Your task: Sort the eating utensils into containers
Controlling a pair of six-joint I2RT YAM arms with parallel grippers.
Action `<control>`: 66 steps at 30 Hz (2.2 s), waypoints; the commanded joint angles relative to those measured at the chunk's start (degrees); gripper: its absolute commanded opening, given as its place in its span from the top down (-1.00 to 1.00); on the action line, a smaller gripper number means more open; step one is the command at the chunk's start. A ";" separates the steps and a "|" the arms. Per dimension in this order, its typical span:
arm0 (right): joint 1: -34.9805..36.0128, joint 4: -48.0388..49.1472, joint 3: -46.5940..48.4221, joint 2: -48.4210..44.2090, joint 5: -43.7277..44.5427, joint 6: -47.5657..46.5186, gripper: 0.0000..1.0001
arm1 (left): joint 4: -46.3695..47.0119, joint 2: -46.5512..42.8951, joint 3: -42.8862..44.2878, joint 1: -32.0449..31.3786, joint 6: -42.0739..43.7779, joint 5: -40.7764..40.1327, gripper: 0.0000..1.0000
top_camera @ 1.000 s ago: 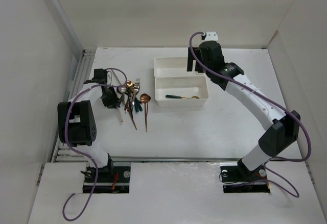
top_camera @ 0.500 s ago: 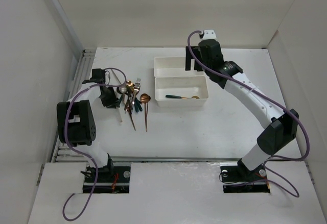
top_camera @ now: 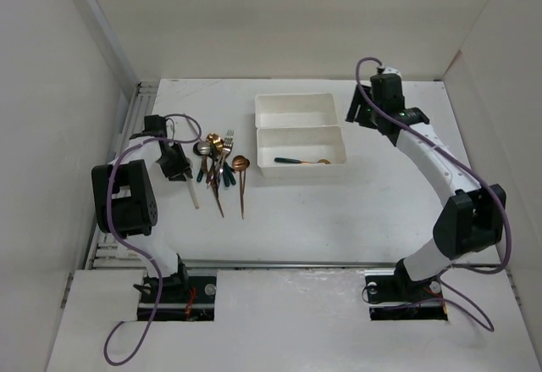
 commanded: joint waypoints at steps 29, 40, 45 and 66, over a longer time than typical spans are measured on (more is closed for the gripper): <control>-20.40 0.84 -7.87 -5.86 -1.47 8.67 -0.57 | -0.33 3.29 -0.17 2.70 4.12 -0.19 1.00; -20.40 1.98 -7.87 -5.33 -3.04 7.52 -0.57 | 2.29 -6.90 20.92 2.55 16.58 -6.75 1.00; -20.40 4.08 -7.25 -4.72 -4.54 6.47 -0.57 | 7.48 -7.61 29.45 -12.37 34.14 -7.22 1.00; -20.40 4.27 -7.87 -9.55 -6.04 1.29 -0.60 | 16.37 8.21 24.89 -49.50 59.67 -3.88 -0.08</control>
